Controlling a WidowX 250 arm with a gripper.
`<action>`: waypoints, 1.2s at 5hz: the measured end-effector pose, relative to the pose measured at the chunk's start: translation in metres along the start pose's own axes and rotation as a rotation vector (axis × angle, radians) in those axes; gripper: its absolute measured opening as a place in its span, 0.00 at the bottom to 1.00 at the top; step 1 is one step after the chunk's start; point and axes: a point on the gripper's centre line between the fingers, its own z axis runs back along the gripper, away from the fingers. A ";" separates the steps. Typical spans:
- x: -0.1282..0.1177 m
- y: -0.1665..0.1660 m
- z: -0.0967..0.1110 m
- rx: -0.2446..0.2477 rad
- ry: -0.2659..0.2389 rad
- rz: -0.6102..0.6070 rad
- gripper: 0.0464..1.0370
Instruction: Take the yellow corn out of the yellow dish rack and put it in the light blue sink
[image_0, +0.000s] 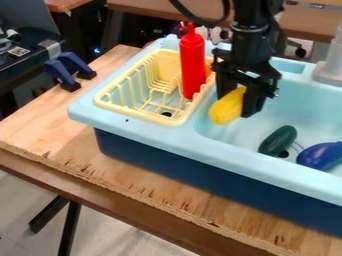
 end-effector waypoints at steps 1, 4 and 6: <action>-0.001 -0.010 -0.008 0.009 0.030 -0.008 0.71; -0.009 -0.003 -0.016 0.001 0.037 0.052 0.97; -0.013 -0.004 0.031 0.025 -0.070 0.053 0.97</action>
